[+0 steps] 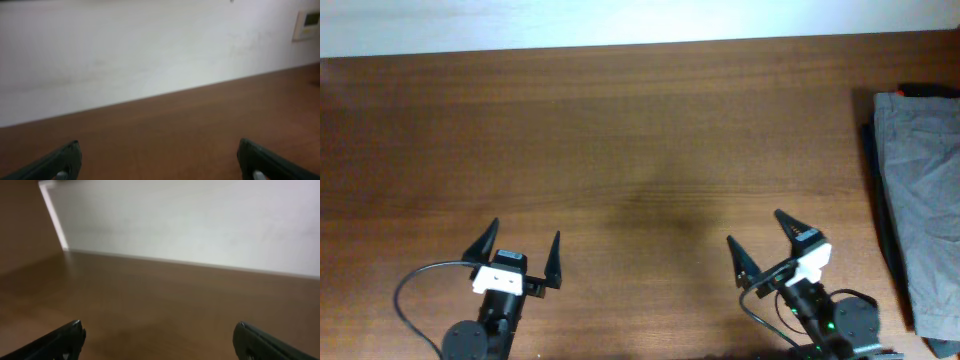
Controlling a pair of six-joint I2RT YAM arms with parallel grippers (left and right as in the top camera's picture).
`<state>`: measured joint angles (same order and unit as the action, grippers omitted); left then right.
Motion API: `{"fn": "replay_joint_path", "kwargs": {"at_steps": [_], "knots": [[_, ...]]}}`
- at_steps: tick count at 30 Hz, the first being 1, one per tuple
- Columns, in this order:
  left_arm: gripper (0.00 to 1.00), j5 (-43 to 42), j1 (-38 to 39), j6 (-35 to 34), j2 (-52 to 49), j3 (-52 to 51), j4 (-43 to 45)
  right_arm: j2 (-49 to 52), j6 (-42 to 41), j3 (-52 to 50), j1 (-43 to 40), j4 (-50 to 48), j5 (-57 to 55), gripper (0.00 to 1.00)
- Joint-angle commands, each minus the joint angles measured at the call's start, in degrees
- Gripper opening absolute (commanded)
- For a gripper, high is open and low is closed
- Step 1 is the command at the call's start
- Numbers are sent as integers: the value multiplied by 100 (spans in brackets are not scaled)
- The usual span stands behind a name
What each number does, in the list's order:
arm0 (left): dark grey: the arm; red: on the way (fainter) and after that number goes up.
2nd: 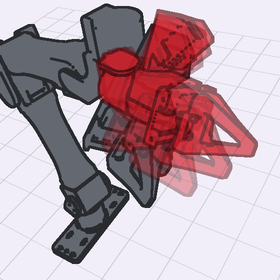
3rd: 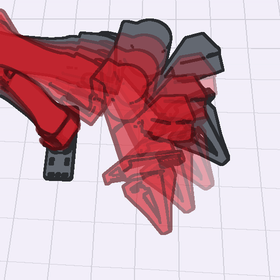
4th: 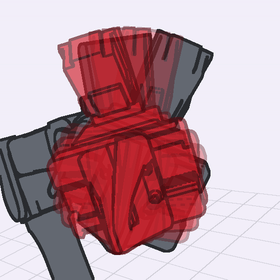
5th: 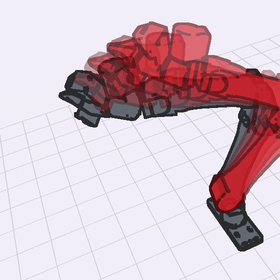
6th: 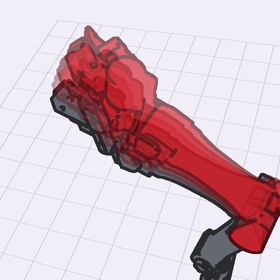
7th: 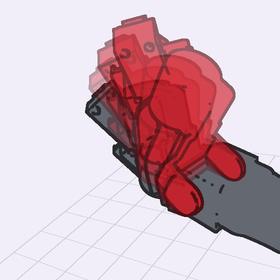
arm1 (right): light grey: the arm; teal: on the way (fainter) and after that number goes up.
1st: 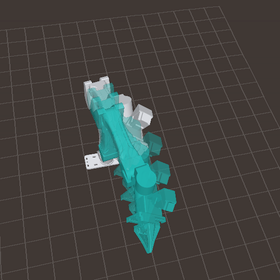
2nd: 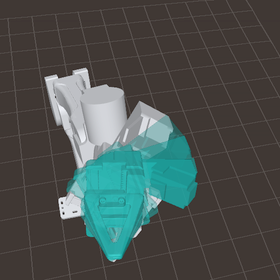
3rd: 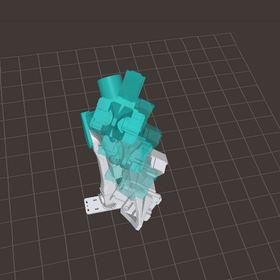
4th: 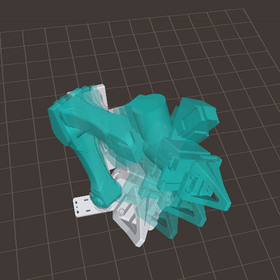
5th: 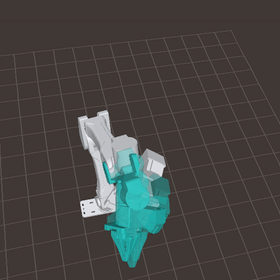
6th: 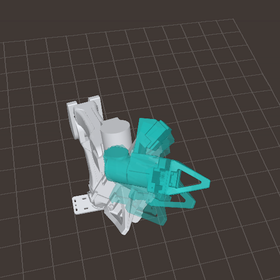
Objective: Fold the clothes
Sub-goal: 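Raise both arms and move the right gripper toward the clothes pile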
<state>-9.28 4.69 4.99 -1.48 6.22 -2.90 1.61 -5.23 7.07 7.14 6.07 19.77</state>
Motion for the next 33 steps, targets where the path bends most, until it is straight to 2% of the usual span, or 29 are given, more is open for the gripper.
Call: {"fn": "replay_joint_path", "kwargs": {"at_steps": [1,5,11,12,13,18,22,25,29,33], "knots": [[99,302,-11,66,-643,1115,-579,525,-129,1200,-42,645,-739,99],[99,717,-11,70,-2253,2601,-1320,2144,-131,2712,-44,1989,-1263,99],[99,682,-11,68,-4594,4769,-2347,4520,-127,4730,-48,3169,-1729,99],[99,640,-11,70,-5025,5224,-2601,4889,-125,5086,-48,3348,-1729,99],[99,557,-11,70,-5665,5945,-3053,5659,-125,5880,-48,3781,-1703,99],[99,413,-9,68,-7444,8096,-4581,7532,-120,8048,-46,5377,-1252,99],[99,415,-9,70,-8177,9033,-5283,8358,-28,8819,-131,6035,-1615,99],[99,170,-9,66,-8295,9204,-5418,8937,-658,9296,-544,6343,-1965,99],[99,109,-9,63,-8262,9204,-5431,9897,-1292,9857,-1759,6323,-1963,99],[99,-267,-9,63,-8216,9213,-5418,10644,-1355,10056,-2632,5943,-1856,96]]}}
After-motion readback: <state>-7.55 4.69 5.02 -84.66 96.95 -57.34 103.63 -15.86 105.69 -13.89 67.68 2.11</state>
